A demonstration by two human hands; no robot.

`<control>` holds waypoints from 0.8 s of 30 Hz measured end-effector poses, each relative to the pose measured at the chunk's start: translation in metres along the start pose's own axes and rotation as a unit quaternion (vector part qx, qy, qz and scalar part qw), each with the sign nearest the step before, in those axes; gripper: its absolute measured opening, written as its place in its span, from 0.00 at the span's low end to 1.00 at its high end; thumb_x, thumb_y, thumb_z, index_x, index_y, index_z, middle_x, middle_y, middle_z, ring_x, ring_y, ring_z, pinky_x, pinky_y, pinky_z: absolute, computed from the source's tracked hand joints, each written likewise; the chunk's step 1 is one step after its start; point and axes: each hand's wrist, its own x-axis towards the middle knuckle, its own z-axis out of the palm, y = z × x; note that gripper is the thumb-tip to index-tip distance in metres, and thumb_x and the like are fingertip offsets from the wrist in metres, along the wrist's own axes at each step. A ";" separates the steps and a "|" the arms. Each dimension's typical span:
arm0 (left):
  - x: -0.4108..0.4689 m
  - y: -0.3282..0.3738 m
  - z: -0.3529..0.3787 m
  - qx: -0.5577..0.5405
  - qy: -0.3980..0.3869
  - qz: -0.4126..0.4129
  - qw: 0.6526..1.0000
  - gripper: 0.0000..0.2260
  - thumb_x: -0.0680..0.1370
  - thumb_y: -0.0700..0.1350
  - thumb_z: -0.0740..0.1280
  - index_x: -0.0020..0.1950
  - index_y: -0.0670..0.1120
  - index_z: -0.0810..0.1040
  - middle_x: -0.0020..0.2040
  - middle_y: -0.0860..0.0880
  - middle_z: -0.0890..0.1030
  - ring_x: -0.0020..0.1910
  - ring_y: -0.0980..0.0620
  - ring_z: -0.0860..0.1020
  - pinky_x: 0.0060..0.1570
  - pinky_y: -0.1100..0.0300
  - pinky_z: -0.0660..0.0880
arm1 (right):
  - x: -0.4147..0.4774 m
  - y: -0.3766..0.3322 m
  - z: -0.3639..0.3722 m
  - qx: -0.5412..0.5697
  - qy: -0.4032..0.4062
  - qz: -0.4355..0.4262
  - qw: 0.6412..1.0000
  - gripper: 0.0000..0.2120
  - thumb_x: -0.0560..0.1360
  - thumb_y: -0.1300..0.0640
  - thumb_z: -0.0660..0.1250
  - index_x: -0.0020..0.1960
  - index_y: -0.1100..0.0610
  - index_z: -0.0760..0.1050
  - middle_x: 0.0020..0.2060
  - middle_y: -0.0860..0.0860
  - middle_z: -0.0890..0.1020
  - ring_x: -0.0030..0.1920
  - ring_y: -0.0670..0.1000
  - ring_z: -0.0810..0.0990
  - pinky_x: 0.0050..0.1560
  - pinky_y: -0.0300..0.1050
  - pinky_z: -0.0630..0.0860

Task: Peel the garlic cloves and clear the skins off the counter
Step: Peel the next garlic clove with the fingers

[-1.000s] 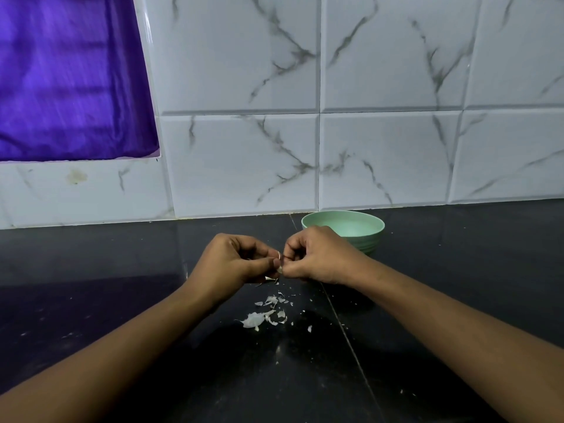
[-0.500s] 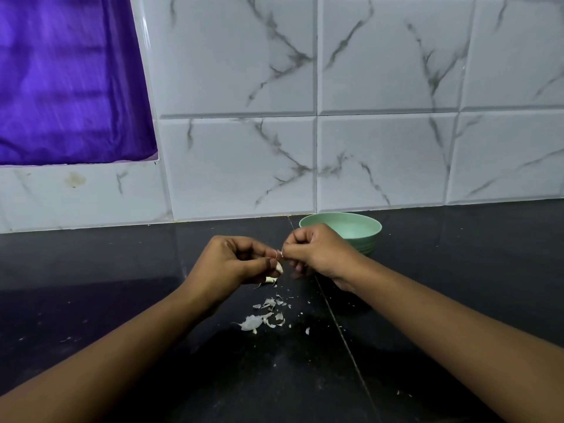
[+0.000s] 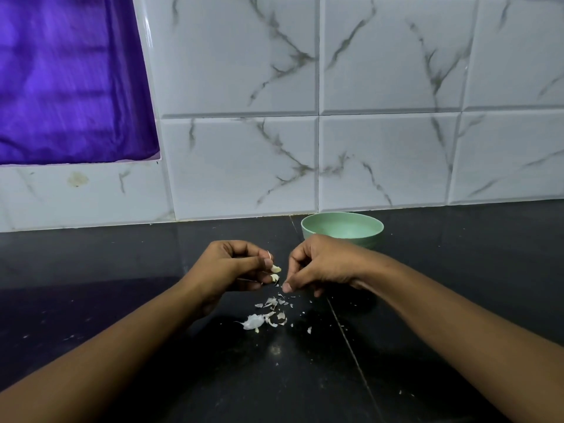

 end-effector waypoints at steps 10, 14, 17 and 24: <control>0.000 -0.001 -0.002 -0.006 -0.005 -0.030 1.000 0.06 0.75 0.37 0.68 0.39 0.44 0.80 0.36 0.45 0.83 0.30 0.55 0.81 0.31 0.65 0.77 | -0.001 -0.003 -0.004 0.083 0.033 -0.020 0.996 0.07 0.76 0.65 0.62 0.47 0.61 0.79 0.34 0.51 0.82 0.30 0.45 0.79 0.30 0.38 0.76; 0.000 -0.001 -0.002 -0.014 -0.007 -0.037 0.999 0.04 0.75 0.37 0.68 0.40 0.44 0.80 0.34 0.48 0.83 0.30 0.55 0.81 0.31 0.65 0.77 | 0.000 -0.004 -0.005 0.096 0.057 -0.019 0.994 0.05 0.77 0.62 0.65 0.45 0.60 0.79 0.33 0.51 0.81 0.29 0.46 0.79 0.30 0.38 0.75; 0.001 -0.001 -0.001 -0.017 -0.010 -0.033 0.999 0.02 0.74 0.37 0.69 0.42 0.43 0.81 0.33 0.48 0.83 0.31 0.55 0.81 0.32 0.65 0.77 | 0.000 -0.003 -0.004 0.077 0.088 -0.046 0.992 0.02 0.73 0.61 0.70 0.42 0.57 0.79 0.31 0.48 0.80 0.30 0.45 0.79 0.30 0.38 0.76; 0.001 -0.001 0.001 -0.028 -0.008 -0.033 0.999 0.03 0.74 0.37 0.70 0.41 0.43 0.81 0.35 0.46 0.84 0.32 0.56 0.82 0.32 0.67 0.77 | 0.003 -0.005 0.006 -0.084 0.132 -0.115 0.981 0.05 0.72 0.60 0.72 0.39 0.52 0.80 0.27 0.46 0.81 0.30 0.43 0.81 0.31 0.37 0.77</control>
